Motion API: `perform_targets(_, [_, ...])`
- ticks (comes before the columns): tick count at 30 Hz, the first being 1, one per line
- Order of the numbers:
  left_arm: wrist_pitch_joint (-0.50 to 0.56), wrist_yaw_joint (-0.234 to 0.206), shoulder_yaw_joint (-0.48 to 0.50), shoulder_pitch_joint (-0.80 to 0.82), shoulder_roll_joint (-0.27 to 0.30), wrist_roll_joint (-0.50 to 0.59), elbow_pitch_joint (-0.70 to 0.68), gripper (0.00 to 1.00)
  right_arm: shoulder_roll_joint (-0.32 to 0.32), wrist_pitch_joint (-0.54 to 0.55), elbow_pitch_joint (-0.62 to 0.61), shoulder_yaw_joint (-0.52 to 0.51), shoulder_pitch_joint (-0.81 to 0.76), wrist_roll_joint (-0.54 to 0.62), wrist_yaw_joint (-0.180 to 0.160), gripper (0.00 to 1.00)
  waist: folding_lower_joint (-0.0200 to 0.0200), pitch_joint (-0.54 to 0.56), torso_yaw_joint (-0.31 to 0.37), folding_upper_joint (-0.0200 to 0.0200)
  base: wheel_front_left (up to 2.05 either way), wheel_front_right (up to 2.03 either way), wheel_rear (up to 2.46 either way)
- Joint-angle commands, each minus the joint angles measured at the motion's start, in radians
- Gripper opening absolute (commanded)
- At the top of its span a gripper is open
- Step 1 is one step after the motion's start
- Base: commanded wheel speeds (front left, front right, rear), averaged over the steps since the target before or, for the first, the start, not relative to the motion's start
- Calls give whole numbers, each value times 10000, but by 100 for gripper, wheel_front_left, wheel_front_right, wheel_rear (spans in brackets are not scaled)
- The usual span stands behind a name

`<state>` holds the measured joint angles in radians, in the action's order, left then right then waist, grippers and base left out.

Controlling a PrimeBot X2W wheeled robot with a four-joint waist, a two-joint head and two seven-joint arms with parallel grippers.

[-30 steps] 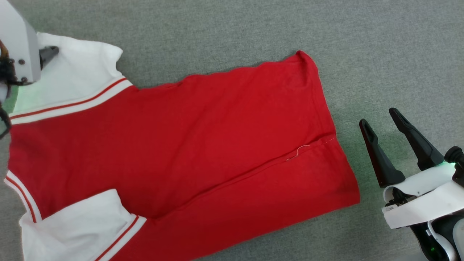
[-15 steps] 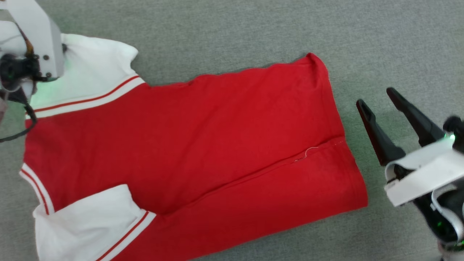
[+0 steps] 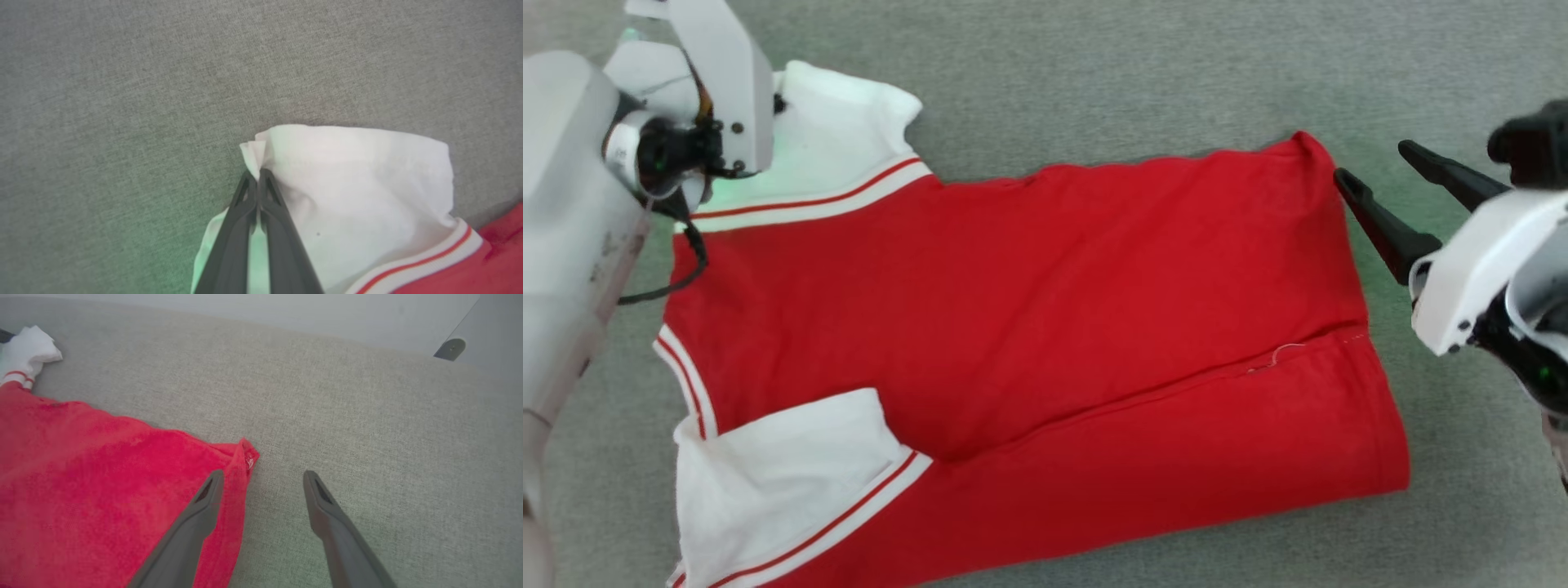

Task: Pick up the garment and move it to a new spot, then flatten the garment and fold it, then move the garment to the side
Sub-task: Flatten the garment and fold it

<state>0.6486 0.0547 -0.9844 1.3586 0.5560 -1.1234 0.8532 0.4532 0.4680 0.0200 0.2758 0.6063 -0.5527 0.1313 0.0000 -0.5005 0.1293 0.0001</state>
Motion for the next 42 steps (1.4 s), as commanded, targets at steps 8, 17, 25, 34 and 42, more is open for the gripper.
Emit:
perform_targets(8, [-300, 336, -83, 168, -390, 43, 746, 0, -225, 1959, 1833, 666, 1420, -835, -9, 100, 0, -73, -201, -1, 0, 0, 0])
perform_targets(17, [-547, 595, -140, 313, -649, 12, 1311, 0, -781, 4092, 3025, 1096, 2450, -1656, -5, 0, 0, -63, -144, -1, 0, 0, 0])
perform_targets(25, [-988, 698, -83, 414, -828, -82, 1610, 0, -547, 3998, 3318, 1240, 2939, -1601, -6, 0, 0, 175, -311, -1, 0, 0, 0])
perform_targets(34, [-1813, 754, 16, 266, -920, -271, 1568, 0, 133, 3078, 3318, 1516, 2638, -1740, -8, 0, 0, 803, -694, -1, 0, 0, 0])
perform_targets(42, [-2356, 766, -94, -292, -700, -578, 594, 0, 1030, 1922, 2908, 1913, 1816, -1979, -8, 0, 0, 1574, -1178, -1, 0, 0, 0])
